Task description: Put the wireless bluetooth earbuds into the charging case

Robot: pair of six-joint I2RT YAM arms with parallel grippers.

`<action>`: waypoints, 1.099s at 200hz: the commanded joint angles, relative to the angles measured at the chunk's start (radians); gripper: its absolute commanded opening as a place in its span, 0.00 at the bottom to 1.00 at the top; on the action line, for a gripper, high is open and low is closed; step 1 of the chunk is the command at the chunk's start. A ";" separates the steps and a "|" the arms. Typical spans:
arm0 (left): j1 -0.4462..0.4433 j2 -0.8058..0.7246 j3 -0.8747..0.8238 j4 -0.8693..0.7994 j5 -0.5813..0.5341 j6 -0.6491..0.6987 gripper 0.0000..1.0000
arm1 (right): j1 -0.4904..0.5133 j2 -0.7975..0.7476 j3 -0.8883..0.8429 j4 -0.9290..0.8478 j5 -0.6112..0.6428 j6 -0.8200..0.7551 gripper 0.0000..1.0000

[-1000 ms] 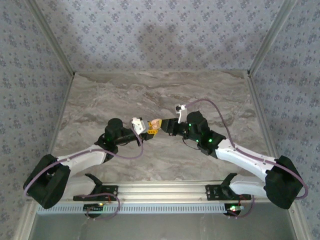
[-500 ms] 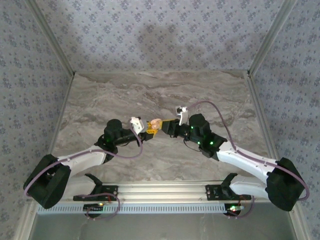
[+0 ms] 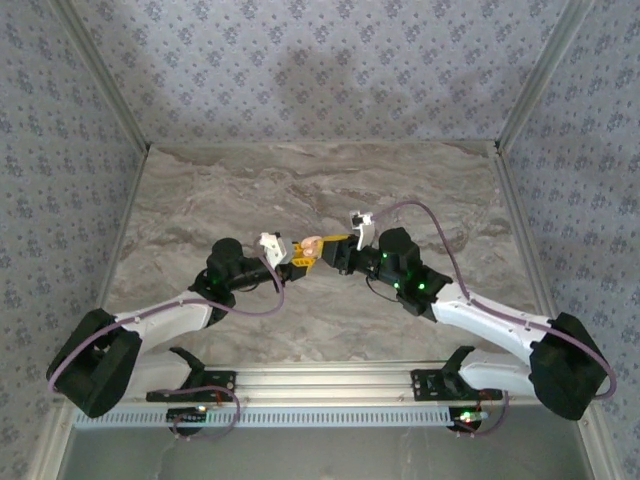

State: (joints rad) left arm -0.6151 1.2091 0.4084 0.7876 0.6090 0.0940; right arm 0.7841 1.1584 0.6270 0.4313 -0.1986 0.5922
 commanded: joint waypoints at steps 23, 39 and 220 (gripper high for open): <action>0.008 -0.040 0.015 0.089 0.023 -0.027 0.02 | -0.008 0.022 0.011 0.064 0.005 -0.052 0.27; 0.009 -0.039 0.017 0.099 0.021 -0.038 0.02 | -0.009 0.036 0.012 0.085 -0.001 -0.056 0.27; 0.029 -0.047 0.024 0.034 -0.016 -0.036 0.02 | -0.071 -0.070 0.016 -0.011 -0.046 -0.043 0.27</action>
State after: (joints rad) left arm -0.5945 1.1904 0.4091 0.8337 0.6041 0.0341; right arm 0.7338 1.1217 0.6270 0.5217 -0.2218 0.5491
